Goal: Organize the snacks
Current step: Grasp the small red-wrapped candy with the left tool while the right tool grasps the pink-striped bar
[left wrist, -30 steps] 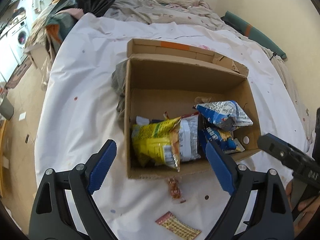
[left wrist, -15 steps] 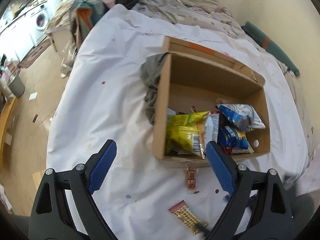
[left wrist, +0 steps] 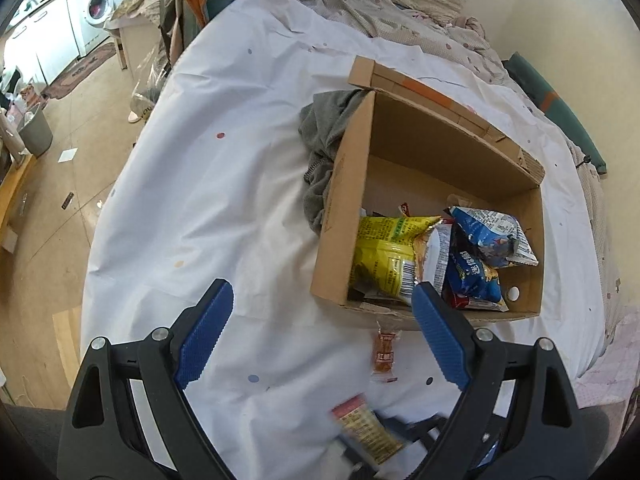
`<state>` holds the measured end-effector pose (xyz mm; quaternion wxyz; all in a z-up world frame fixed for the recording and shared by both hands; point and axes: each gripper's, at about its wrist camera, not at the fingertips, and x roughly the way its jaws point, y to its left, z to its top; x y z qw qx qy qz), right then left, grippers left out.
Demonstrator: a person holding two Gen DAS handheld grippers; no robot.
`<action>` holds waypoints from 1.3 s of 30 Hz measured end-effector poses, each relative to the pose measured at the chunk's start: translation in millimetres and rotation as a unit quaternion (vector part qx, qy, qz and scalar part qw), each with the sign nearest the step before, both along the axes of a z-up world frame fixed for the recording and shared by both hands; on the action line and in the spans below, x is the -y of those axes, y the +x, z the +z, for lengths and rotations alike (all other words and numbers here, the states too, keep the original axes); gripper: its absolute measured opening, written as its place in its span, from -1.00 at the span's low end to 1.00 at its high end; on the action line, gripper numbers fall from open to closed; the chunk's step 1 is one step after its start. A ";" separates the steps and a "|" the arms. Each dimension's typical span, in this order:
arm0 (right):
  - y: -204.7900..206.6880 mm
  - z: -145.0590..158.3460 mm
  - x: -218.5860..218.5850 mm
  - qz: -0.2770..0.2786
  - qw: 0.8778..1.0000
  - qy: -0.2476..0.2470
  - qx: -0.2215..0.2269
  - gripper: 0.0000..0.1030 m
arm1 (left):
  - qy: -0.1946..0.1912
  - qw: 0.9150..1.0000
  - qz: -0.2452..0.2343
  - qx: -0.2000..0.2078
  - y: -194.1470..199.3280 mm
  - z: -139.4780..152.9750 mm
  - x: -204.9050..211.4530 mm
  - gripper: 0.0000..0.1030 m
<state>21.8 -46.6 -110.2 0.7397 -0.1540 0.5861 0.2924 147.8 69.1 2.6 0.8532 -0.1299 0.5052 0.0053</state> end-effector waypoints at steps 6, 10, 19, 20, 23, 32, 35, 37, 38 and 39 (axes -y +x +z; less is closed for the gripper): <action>8.0 10.4 29.4 -0.028 0.998 0.055 -0.030 -0.46 | 0.011 1.000 -0.005 -0.002 -2.3 -2.7 3.0 0.73; 19.0 29.2 78.8 -0.106 0.988 0.109 -0.036 -0.46 | 0.010 1.000 -0.002 -0.016 -4.4 -10.0 3.4 0.73; 23.3 65.1 172.5 -0.296 0.928 0.228 -0.006 -0.46 | 0.029 0.999 -0.034 -0.026 -7.3 -23.0 23.4 0.73; 24.2 66.1 177.5 -0.305 0.923 0.235 -0.002 -0.46 | 0.029 0.999 -0.034 -0.029 -8.3 -25.4 23.7 0.73; 25.7 69.8 186.1 -0.326 0.911 0.252 0.005 -0.46 | 0.029 0.998 -0.040 -0.042 -11.2 -35.7 29.6 0.72; 28.2 65.9 185.7 -0.346 0.901 0.264 -0.003 -0.46 | 0.038 0.991 -0.100 -0.080 -8.7 -73.0 77.9 0.63; 25.0 67.7 194.2 -0.352 0.900 0.259 0.002 -0.46 | 0.050 0.986 -0.128 -0.092 -4.6 -89.0 100.8 0.46; 25.6 66.5 197.7 -0.359 0.896 0.260 0.001 -0.46 | 0.062 0.983 -0.143 -0.096 -2.2 -98.7 114.0 0.31; 25.8 66.1 198.6 -0.361 0.896 0.260 0.001 -0.46 | 0.065 0.982 -0.149 -0.096 -1.0 -102.3 118.4 0.18; 26.1 65.6 199.4 -0.362 0.895 0.259 0.001 -0.46 | 0.066 0.981 -0.154 -0.094 0.1 -105.9 122.1 0.08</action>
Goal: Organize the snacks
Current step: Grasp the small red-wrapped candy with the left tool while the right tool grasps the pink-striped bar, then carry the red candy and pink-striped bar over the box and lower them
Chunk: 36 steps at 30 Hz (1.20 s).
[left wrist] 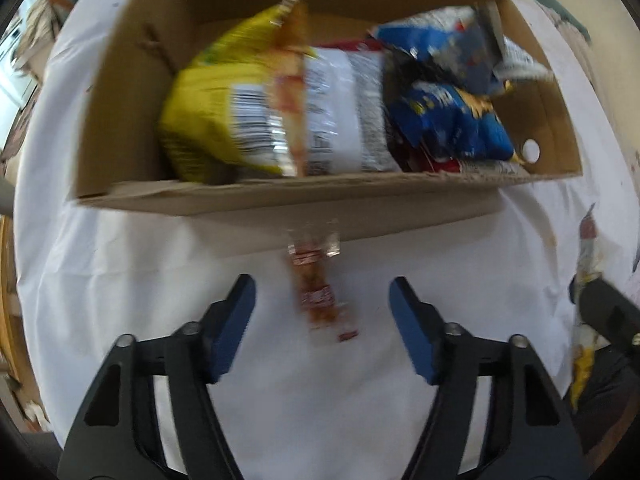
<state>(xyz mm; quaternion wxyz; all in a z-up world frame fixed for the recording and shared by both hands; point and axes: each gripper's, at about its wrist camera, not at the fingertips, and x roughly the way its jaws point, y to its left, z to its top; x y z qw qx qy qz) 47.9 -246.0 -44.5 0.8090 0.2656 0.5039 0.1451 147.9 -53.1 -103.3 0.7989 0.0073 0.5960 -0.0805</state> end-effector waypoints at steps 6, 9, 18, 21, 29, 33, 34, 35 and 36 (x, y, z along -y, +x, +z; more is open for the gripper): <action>-0.1 -3.0 -1.5 0.003 1.000 -0.006 -0.009 -0.46 | 0.030 0.999 -0.018 -0.012 -0.2 -9.9 4.0 -0.72; 0.9 -0.8 -5.2 0.009 1.000 -0.009 -0.004 -0.46 | 0.012 1.000 -0.013 0.000 -8.1 4.6 -0.3 -0.72; 1.1 8.2 -13.4 0.023 1.000 -0.009 0.015 -0.46 | 0.010 1.000 0.009 0.004 -28.0 25.6 -19.1 -0.72; -0.2 14.4 -12.3 0.025 0.999 0.003 0.024 -0.46 | 0.018 1.000 0.000 0.010 -32.2 32.9 -21.9 -0.72; 1.4 43.3 0.3 0.017 0.997 0.026 0.075 -0.46 | 0.040 0.998 0.004 0.058 -42.5 78.9 -51.5 -0.72; 8.5 59.5 9.8 0.006 0.994 0.023 0.104 -0.46 | 0.037 0.996 0.020 0.083 -40.8 110.3 -64.1 -0.72; 10.9 63.0 10.7 0.006 0.994 0.019 0.110 -0.46 | 0.034 0.995 0.026 0.091 -37.4 117.3 -63.3 -0.72; 13.9 67.5 11.7 0.005 0.993 0.012 0.118 -0.46 | 0.032 0.994 0.030 0.098 -33.2 122.9 -60.6 -0.72; 17.4 72.2 12.8 0.003 0.992 0.000 0.127 -0.46 | 0.030 0.993 0.034 0.106 -31.4 128.7 -61.7 -0.72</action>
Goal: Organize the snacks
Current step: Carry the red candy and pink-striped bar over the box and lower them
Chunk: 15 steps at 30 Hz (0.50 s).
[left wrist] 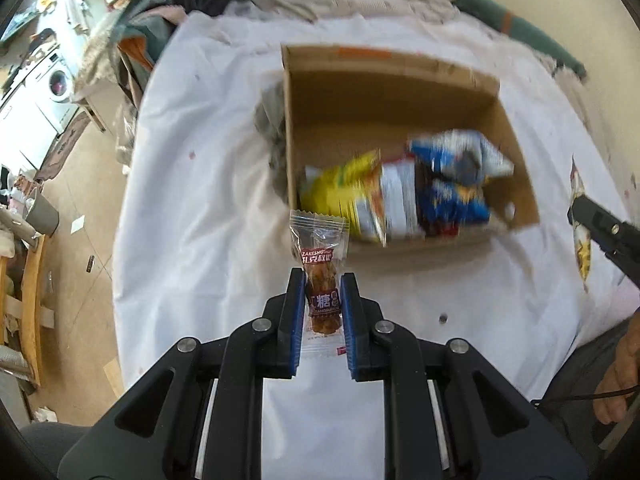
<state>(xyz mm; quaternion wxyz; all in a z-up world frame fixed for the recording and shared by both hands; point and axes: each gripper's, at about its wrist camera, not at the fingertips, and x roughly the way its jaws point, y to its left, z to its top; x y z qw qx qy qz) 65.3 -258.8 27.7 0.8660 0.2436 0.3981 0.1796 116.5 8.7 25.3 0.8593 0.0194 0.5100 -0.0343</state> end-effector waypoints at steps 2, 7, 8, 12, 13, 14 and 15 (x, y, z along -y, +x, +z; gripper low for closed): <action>7.8 8.1 2.6 -0.005 1.000 -0.019 0.016 -0.46 | -0.004 1.000 0.004 0.019 5.8 12.7 -1.2 -0.72; 24.8 14.0 6.9 -0.016 0.999 -0.037 0.032 -0.46 | -0.009 0.998 0.002 0.054 25.2 37.1 5.8 -0.72; 28.8 14.2 8.7 -0.018 0.999 -0.035 0.033 -0.46 | -0.010 0.998 0.001 0.056 27.9 37.7 6.6 -0.72; 40.9 14.0 14.4 -0.025 0.998 -0.037 0.034 -0.46 | -0.017 0.998 -0.004 0.059 42.7 39.7 11.8 -0.72; 44.9 13.5 15.5 -0.027 0.998 -0.039 0.034 -0.46 | -0.017 0.998 -0.006 0.059 45.9 39.4 13.7 -0.72; 47.5 13.2 15.9 -0.027 0.998 -0.040 0.034 -0.46 | -0.018 0.998 -0.009 0.060 49.1 39.0 15.4 -0.72; 50.0 12.9 15.9 -0.027 0.998 -0.042 0.034 -0.46 | -0.019 0.998 -0.011 0.060 50.4 37.6 17.1 -0.72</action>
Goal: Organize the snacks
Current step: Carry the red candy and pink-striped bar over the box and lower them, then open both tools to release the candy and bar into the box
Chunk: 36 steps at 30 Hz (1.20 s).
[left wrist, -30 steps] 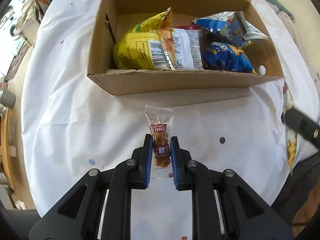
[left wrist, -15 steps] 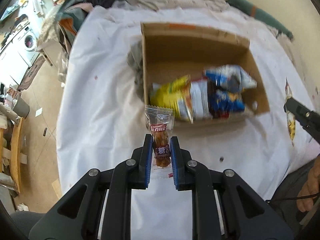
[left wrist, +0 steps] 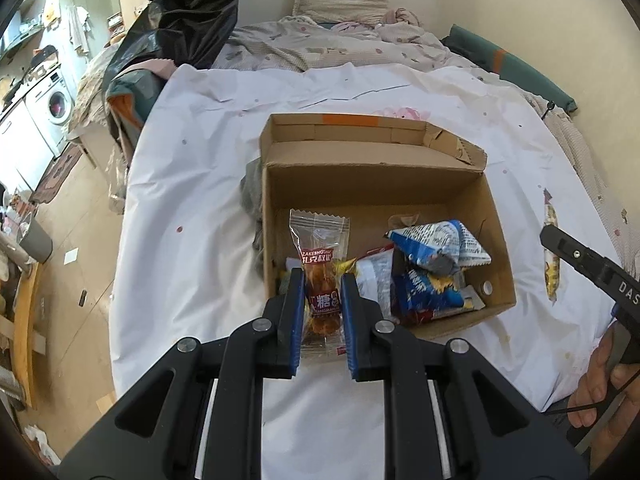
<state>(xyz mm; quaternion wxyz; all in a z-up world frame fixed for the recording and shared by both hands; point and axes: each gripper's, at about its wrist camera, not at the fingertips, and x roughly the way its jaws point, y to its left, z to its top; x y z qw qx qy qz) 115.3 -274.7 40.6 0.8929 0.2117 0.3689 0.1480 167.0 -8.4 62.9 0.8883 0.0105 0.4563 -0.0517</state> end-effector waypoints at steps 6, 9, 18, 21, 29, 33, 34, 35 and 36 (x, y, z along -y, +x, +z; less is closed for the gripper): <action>19.8 -4.5 -2.8 0.003 1.000 -0.013 -0.003 -0.46 | -0.009 1.000 -0.006 -0.001 18.1 -6.7 7.1 -0.72; 27.9 -12.0 -8.9 0.005 1.000 -0.020 -0.010 -0.46 | -0.014 1.000 -0.008 -0.006 28.2 -13.4 11.7 -0.72; 41.0 -31.0 -28.6 0.024 0.999 -0.026 -0.039 -0.46 | -0.006 1.000 -0.027 -0.003 44.9 -47.9 17.7 -0.71; 45.2 -39.4 -30.4 0.023 0.998 -0.028 -0.052 -0.46 | -0.006 0.999 -0.030 -0.008 47.2 -58.7 16.8 -0.71; 54.2 -56.1 -36.2 0.026 0.996 -0.027 -0.078 -0.44 | -0.044 0.998 -0.002 -0.038 60.5 -69.1 6.8 -0.70; 54.2 -60.4 -39.4 0.030 0.995 -0.032 -0.085 -0.43 | -0.057 0.997 -0.004 -0.048 62.0 -70.3 8.9 -0.69; 53.7 -60.5 -39.9 0.031 0.995 -0.032 -0.085 -0.41 | -0.054 0.998 -0.005 -0.046 61.6 -69.8 10.0 -0.68; 53.4 -60.4 -40.0 0.032 0.995 -0.030 -0.085 -0.40 | -0.050 0.998 -0.006 -0.044 60.9 -69.3 10.9 -0.64; 52.8 -60.2 -39.9 0.032 0.996 -0.028 -0.084 -0.40 | -0.046 0.998 -0.008 -0.042 60.5 -68.9 12.0 -0.62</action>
